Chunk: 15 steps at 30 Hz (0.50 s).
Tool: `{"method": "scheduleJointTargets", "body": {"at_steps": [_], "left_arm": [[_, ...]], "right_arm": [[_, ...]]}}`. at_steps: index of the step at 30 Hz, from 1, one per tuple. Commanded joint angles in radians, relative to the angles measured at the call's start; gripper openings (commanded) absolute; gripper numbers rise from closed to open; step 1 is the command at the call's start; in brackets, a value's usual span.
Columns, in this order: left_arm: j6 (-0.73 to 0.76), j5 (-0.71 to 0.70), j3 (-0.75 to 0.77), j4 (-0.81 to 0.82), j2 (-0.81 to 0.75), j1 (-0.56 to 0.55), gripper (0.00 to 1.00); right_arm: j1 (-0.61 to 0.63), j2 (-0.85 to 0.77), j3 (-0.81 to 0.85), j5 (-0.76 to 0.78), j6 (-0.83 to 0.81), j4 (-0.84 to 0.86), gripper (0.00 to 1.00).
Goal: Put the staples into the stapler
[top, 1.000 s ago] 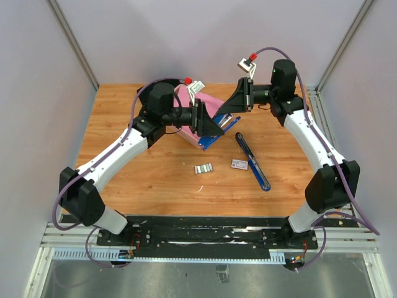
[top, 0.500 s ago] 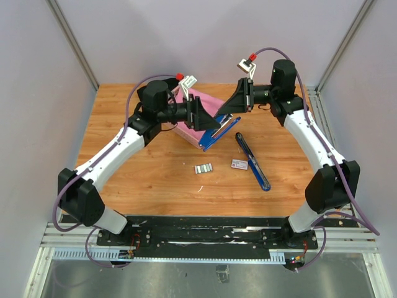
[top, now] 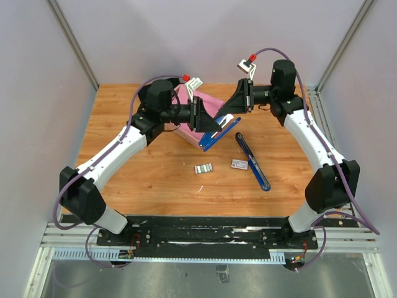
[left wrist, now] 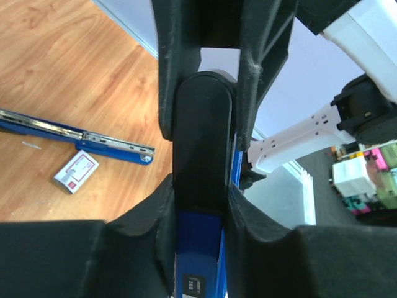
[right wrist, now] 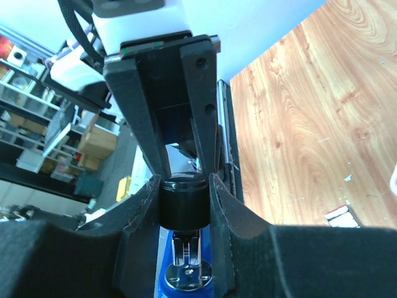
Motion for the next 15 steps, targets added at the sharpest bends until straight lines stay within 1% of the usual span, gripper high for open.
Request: {"method": "scheduleJointTargets", "body": {"at_steps": [1, 3, 4, 6, 7, 8, 9, 10, 13, 15], "left_arm": [[0.032, -0.005, 0.032, -0.011, 0.014, -0.005, 0.16], [0.032, -0.01, 0.03, -0.005, 0.01, -0.005, 0.02], [0.033, -0.015, 0.026, -0.003, 0.006, -0.005, 0.0], [0.049, -0.039, 0.018, -0.008, -0.009, -0.009, 0.0], [0.069, -0.068, 0.016, -0.025, -0.018, -0.013, 0.0], [0.097, -0.103, 0.016, -0.049, -0.029, -0.018, 0.0], [0.127, -0.143, 0.016, -0.077, -0.039, -0.027, 0.0], [0.158, -0.185, 0.015, -0.103, -0.05, -0.036, 0.0], [0.224, -0.29, 0.006, -0.163, -0.071, -0.066, 0.0], [0.242, -0.341, -0.012, -0.171, -0.085, -0.082, 0.0]], "right_arm": [[0.017, -0.011, 0.05, -0.029, -0.002, -0.021, 0.01], [0.009, -0.013, 0.063, 0.014, -0.049, -0.088, 0.06], [0.001, -0.017, 0.072, 0.049, -0.084, -0.133, 0.1], [-0.025, -0.025, 0.089, 0.129, -0.141, -0.218, 0.24], [-0.04, -0.035, 0.089, 0.164, -0.153, -0.24, 0.32], [-0.055, -0.044, 0.085, 0.194, -0.159, -0.251, 0.45], [-0.073, -0.051, 0.08, 0.221, -0.159, -0.259, 0.57], [-0.088, -0.056, 0.077, 0.244, -0.16, -0.272, 0.59], [-0.122, -0.078, 0.078, 0.324, -0.19, -0.339, 0.61], [-0.14, -0.095, 0.073, 0.371, -0.198, -0.371, 0.62]]}}
